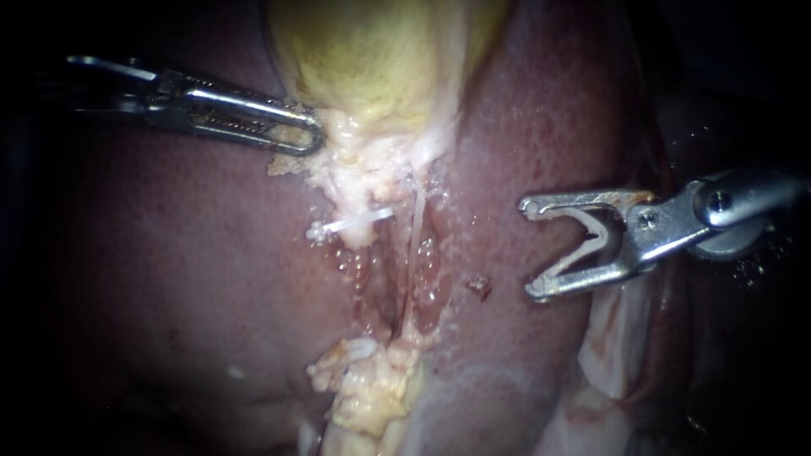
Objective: Clipping first clip right tube
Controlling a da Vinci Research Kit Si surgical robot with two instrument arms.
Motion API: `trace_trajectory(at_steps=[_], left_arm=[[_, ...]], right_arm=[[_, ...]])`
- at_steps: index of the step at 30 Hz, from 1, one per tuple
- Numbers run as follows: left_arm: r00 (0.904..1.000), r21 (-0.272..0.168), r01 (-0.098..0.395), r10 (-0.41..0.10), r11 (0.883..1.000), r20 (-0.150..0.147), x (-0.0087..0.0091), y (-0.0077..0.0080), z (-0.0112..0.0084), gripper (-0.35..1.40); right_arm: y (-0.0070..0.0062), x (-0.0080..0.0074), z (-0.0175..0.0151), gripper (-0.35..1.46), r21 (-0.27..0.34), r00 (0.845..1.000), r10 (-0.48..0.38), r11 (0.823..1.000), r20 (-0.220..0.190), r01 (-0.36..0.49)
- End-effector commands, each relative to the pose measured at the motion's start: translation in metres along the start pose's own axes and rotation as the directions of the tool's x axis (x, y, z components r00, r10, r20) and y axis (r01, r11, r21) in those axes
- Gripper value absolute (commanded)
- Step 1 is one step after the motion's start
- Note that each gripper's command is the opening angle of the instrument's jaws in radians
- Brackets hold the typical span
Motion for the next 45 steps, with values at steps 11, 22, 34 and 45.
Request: trace_trajectory(at_steps=[11, 22, 34, 45], left_arm=[[0.9987, 0.005, 0.001, 0.0, 1.0, -0.052, 0.0049, 0.0048, -0.01, -0.35], [0.9977, 0.014, -0.016, 0.017, 1.0, -0.066, 0.0052, 0.0054, -0.0106, -0.35], [0.9975, 0.019, -0.016, 0.017, 1.0, -0.068, 0.0051, 0.0056, -0.0106, -0.35], [0.9975, 0.02, -0.016, 0.017, 1.0, -0.068, 0.005, 0.0056, -0.0105, -0.35]], right_arm=[[0.0, 0.0001, 0.0003, 0.5, -0.002, 1.0, 0.0, 1.0, 0.0, 0.0], [-0.0002, 0.0, 0.0035, 0.49, 0.034, 1.0, 0.03, 0.999, -0.007, -0.03], [0.0, -0.0023, 0.0125, 0.49, 0.067, 0.988, 0.154, 0.986, -0.014, -0.153], [0.0006, -0.003, 0.0184, 0.49, 0.137, 0.949, 0.276, 0.957, -0.15, -0.257]])
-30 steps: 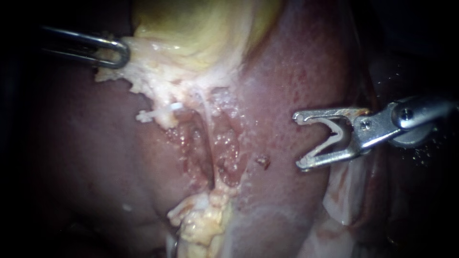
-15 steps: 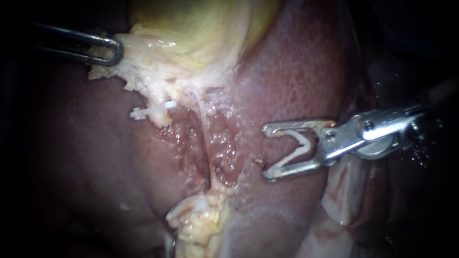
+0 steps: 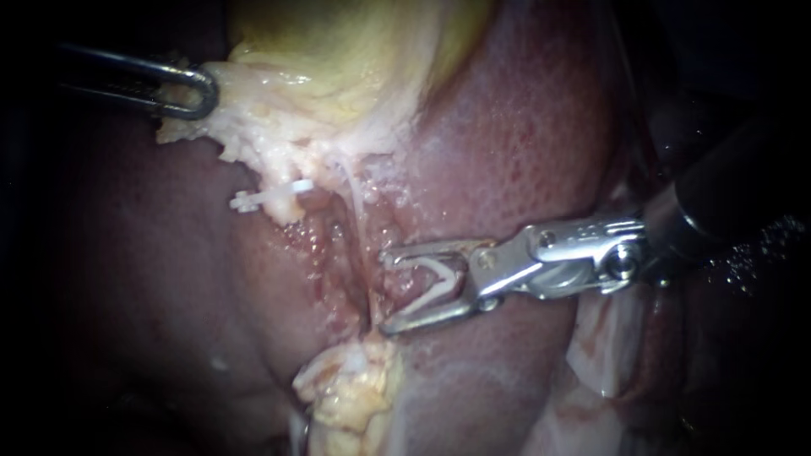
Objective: Clipping first clip right tube
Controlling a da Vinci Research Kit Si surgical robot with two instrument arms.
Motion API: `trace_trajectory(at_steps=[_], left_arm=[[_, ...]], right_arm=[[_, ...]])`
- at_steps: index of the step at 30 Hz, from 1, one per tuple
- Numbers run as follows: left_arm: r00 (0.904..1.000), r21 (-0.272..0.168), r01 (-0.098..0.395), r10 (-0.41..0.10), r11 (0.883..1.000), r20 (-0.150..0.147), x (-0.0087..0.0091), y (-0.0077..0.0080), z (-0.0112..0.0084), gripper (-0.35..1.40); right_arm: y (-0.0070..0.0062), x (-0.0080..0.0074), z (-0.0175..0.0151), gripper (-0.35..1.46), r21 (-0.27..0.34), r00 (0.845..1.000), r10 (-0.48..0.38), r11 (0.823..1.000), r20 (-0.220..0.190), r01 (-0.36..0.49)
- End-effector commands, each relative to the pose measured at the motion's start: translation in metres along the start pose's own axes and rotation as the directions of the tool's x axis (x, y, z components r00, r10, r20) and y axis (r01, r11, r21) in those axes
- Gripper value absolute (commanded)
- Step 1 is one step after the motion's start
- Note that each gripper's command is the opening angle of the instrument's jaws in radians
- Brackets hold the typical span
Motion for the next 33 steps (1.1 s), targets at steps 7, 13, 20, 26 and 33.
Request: trace_trajectory(at_steps=[7, 13, 20, 26, 33], left_arm=[[1.0, 0.001, 0.0, 0.0, 1.0, 0.0, 0.0, 0.0, 0.0, -0.35], [1.0, 0.001, 0.0, 0.0, 1.0, 0.0, -0.0001, 0.0, 0.0001, -0.35], [1.0, 0.001, -0.001, 0.001, 1.0, 0.0, -0.0001, 0.0, 0.0001, -0.35], [1.0, -0.001, -0.001, 0.001, 1.0, 0.001, -0.0002, 0.0, 0.0001, -0.35], [1.0, -0.001, -0.001, 0.001, 1.0, 0.001, -0.0002, 0.0, 0.0001, -0.35]], right_arm=[[-0.0006, 0.0005, 0.0013, 0.49, 0.073, 0.995, 0.034, 0.997, -0.092, -0.027], [-0.0029, 0.0009, 0.0013, 0.45, 0.153, 0.995, 0.054, 0.987, -0.078, -0.042], [-0.005, 0.0013, 0.0013, 0.44, 0.216, 0.996, 0.062, 0.975, -0.061, -0.047], [-0.0053, 0.0014, 0.0012, 0.25, 0.24, 0.991, 0.129, 0.964, -0.043, -0.115], [-0.0056, 0.0012, 0.0007, -0.18, 0.239, 0.979, 0.203, 0.952, -0.031, -0.19]])
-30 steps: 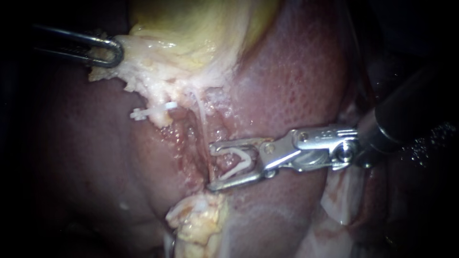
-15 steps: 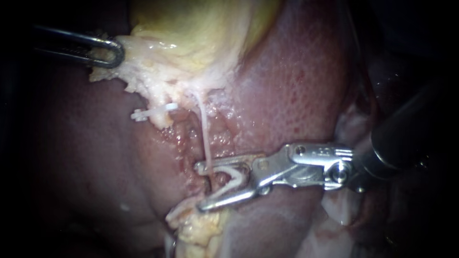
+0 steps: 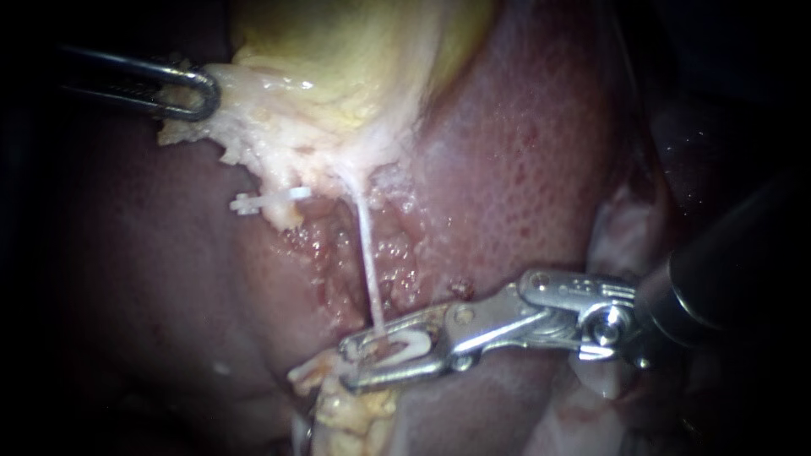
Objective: Clipping first clip right tube
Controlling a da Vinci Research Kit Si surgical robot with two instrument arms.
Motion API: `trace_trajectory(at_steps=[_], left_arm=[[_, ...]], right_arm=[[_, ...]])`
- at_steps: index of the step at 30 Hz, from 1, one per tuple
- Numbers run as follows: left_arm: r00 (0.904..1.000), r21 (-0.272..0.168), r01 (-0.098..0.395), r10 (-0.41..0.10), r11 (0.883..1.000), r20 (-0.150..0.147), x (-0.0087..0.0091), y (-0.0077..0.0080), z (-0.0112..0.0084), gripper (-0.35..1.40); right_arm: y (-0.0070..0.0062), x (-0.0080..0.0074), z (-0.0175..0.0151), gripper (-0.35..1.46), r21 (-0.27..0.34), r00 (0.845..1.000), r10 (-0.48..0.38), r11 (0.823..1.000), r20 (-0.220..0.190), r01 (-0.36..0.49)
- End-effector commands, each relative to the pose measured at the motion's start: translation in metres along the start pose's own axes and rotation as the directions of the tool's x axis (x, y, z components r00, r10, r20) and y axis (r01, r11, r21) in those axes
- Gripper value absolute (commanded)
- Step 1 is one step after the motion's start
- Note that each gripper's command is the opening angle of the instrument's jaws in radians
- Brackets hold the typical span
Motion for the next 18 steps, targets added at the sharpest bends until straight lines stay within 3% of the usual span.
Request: trace_trajectory(at_steps=[1, 2, 18], left_arm=[[1.0, -0.001, 0.0, 0.0, 1.0, 0.001, 0.0, 0.0, 0.0, -0.35], [1.0, -0.001, 0.0, 0.0, 1.0, 0.001, 0.0, 0.0, 0.0, -0.35], [1.0, -0.001, 0.0, 0.0, 1.0, 0.001, 0.0, -0.0004, 0.0, -0.35]], right_arm=[[0.0, 0.0, 0.0, -0.26, 0.001, 1.0, -0.004, 1.0, 0.001, 0.004], [0.0, -0.0001, -0.0001, -0.35, 0.001, 1.0, -0.004, 1.0, 0.001, 0.004], [0.0002, -0.0001, -0.0001, -0.35, 0.0, 1.0, -0.005, 1.0, 0.0, 0.005]])
